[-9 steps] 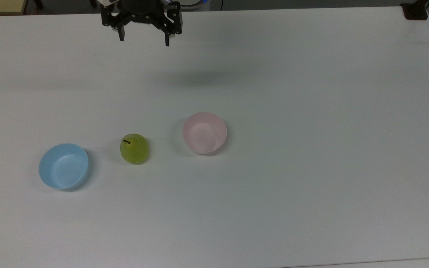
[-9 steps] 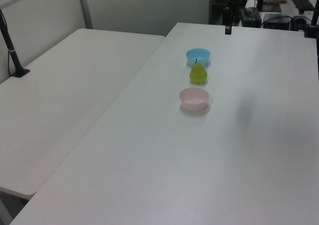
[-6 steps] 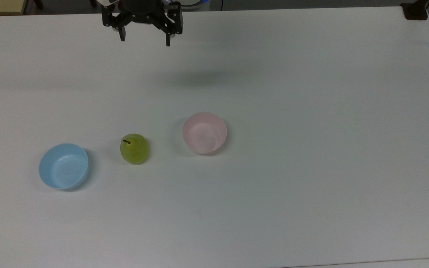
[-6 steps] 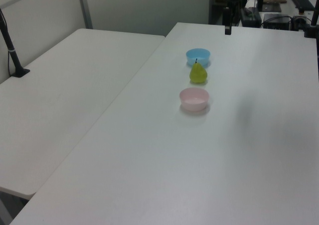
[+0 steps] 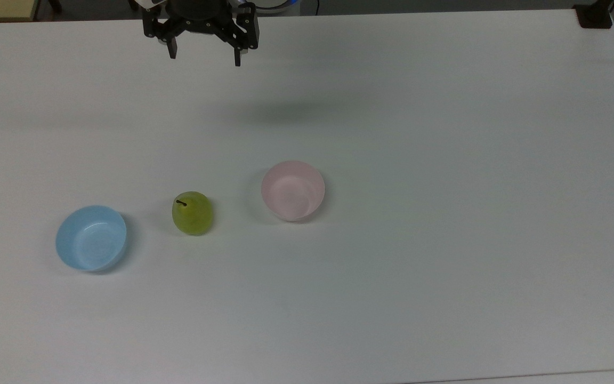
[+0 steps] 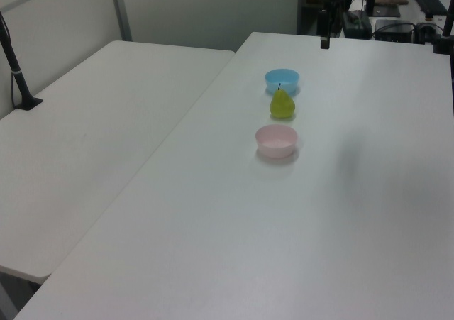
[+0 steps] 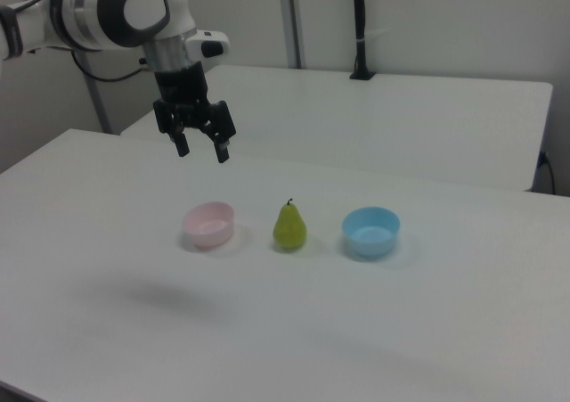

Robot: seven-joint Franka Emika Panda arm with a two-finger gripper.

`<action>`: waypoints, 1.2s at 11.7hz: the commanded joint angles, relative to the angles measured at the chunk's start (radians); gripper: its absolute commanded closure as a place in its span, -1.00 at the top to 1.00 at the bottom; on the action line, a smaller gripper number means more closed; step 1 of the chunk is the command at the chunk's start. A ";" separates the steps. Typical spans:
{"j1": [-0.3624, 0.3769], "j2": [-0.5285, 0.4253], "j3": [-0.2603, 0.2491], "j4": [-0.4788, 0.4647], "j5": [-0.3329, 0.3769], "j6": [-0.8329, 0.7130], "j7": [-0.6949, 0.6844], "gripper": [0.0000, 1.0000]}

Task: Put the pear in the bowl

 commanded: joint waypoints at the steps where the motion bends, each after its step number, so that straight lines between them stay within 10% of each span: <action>1: -0.006 -0.001 -0.011 -0.014 0.019 0.067 -0.008 1.00; 14: -0.100 0.229 -0.013 -0.012 0.082 0.374 -0.226 1.00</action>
